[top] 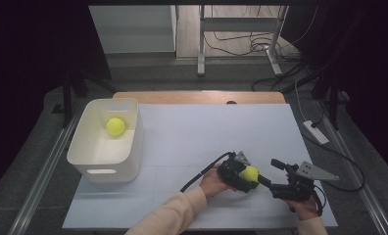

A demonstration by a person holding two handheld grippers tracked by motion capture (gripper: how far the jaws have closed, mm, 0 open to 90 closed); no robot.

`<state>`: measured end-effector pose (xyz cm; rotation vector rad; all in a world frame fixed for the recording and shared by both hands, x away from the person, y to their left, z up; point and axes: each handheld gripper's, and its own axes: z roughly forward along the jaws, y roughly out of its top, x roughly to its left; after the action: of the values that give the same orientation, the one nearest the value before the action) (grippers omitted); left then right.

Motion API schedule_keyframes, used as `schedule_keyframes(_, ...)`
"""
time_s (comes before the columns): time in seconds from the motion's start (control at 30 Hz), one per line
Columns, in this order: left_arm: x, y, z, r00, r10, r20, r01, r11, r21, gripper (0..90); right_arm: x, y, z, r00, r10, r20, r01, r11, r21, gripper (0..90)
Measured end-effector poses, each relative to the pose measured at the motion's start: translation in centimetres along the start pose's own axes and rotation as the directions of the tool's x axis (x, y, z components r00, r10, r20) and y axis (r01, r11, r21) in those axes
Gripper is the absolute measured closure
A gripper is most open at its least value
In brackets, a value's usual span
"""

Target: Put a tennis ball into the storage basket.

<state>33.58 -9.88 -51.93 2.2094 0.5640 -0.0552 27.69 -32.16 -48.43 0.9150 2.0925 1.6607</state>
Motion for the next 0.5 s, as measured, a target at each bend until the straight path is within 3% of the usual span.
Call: schedule_keyframes(0.5,0.2,0.1,-2.4,0.9999,0.004,-0.015,-0.005,0.9993,-0.038,27.4,0.0,0.0,0.0,1.0,-0.007,0.002,0.007,1.0,0.005,15.5)
